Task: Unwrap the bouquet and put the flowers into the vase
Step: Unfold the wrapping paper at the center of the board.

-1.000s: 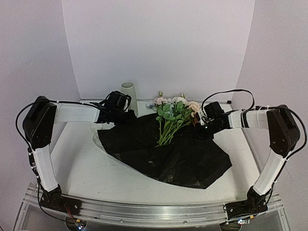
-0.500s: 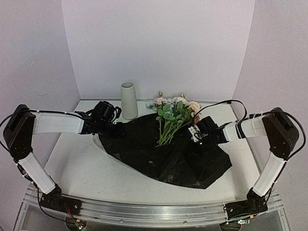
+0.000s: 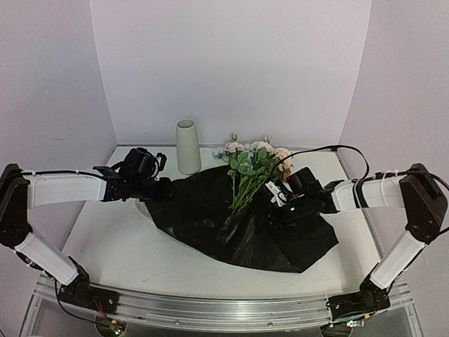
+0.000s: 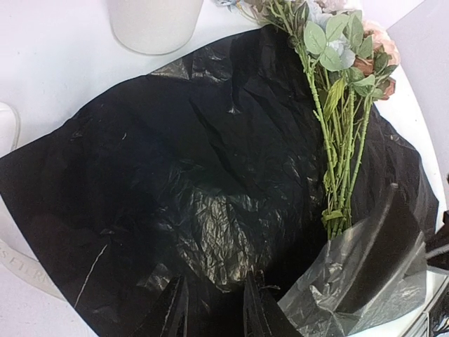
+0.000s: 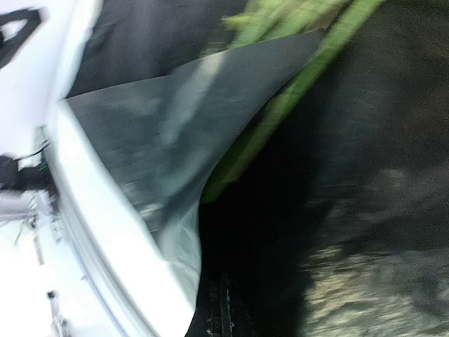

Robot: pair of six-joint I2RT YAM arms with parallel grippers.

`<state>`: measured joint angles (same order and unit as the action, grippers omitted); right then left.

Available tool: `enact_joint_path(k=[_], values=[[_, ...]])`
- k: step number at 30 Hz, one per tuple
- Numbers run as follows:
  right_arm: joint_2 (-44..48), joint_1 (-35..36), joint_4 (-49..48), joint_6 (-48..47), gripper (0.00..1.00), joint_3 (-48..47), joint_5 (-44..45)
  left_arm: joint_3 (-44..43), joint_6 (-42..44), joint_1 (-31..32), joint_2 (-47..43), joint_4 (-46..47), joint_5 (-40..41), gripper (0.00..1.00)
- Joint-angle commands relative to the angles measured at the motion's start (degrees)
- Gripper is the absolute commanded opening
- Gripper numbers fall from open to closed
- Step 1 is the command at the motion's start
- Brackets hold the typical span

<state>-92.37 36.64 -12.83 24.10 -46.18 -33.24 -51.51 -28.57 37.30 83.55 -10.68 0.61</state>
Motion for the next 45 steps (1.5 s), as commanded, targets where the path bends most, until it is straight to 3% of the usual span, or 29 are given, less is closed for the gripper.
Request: enact_joint_path(k=[1, 16, 31, 45], values=[[5.19, 3.03, 1.18, 0.29, 0.0, 1.96, -6.26, 1.31, -0.34, -0.12, -3.47, -0.45, 1.24, 0.3], [12.7, 14.32, 3.74, 3.29, 0.0, 6.48, -3.68, 1.19, -0.53, -0.02, -3.91, -1.5, -4.07, 0.31], [0.69, 26.56, 0.3, 8.24, 0.0, 4.84, 2.74, 3.55, -3.37, 3.44, -6.73, -6.16, -9.83, 0.35], [-4.43, 27.53, 1.02, 8.93, 0.0, 3.55, 6.79, 8.07, -5.98, 11.12, -4.52, -7.6, -11.46, 0.35]])
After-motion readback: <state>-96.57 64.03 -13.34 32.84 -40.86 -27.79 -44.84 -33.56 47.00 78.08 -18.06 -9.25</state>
